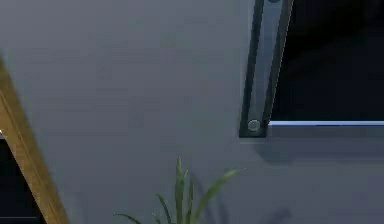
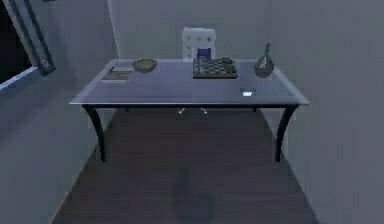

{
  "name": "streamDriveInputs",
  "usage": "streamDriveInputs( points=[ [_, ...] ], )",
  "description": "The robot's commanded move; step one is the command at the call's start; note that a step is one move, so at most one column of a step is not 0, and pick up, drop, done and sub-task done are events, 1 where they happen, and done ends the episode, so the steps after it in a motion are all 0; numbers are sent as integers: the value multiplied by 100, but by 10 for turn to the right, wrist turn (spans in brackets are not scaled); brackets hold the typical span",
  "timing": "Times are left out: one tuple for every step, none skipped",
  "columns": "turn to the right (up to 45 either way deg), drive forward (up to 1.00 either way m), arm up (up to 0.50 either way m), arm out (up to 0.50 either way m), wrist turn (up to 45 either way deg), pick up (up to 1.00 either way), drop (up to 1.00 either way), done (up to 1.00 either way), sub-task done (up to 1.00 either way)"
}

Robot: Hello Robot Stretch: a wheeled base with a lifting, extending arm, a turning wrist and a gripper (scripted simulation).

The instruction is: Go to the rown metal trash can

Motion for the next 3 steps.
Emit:
streamDriveInputs(
  points=[
    [-450, 0, 0, 0, 0, 0, 0, 0, 0],
    [-450, 0, 0, 0, 0, 0, 0, 0, 0],
    [-180, 0, 0, 0, 0, 0, 0, 0, 0]
  ],
)
